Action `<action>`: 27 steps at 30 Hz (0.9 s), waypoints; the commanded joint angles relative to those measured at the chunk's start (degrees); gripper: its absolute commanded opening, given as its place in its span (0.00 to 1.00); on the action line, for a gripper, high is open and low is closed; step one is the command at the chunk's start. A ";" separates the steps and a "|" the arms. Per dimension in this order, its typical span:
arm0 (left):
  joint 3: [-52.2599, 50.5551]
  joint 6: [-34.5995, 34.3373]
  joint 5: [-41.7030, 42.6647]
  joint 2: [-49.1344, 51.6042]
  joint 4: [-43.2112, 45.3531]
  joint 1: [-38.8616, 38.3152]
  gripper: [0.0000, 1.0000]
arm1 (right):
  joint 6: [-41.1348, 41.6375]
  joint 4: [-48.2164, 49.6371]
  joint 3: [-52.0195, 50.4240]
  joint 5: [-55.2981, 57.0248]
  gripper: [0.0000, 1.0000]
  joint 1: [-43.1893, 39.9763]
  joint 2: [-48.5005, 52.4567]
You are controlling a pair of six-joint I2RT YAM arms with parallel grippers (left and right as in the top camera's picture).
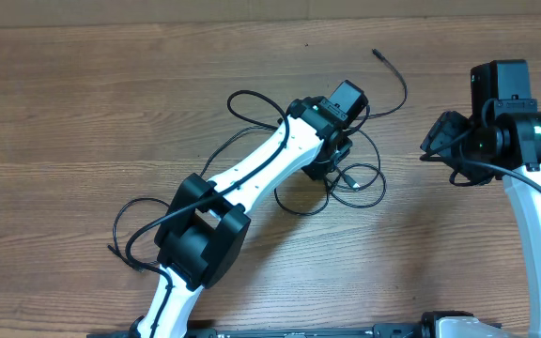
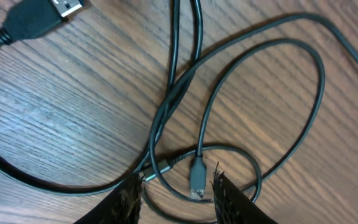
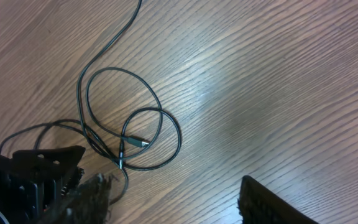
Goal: Untangle cables
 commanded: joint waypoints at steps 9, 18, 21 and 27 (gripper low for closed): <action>-7.43 -1.86 -4.33 -2.16 4.70 -0.48 0.39 | 0.46 0.31 -0.13 0.81 0.68 -0.15 -0.68; -12.57 -1.86 -5.81 -2.14 11.39 -0.44 0.35 | 0.46 0.31 -0.13 0.81 0.68 -0.15 -0.68; -13.81 -1.84 -5.92 -2.14 12.46 -0.94 0.32 | 0.46 0.31 -0.13 0.83 0.68 -0.15 -0.68; -14.19 3.39 -5.95 -2.14 9.57 -0.94 0.19 | 0.46 0.28 -0.13 0.81 0.68 -0.15 -0.68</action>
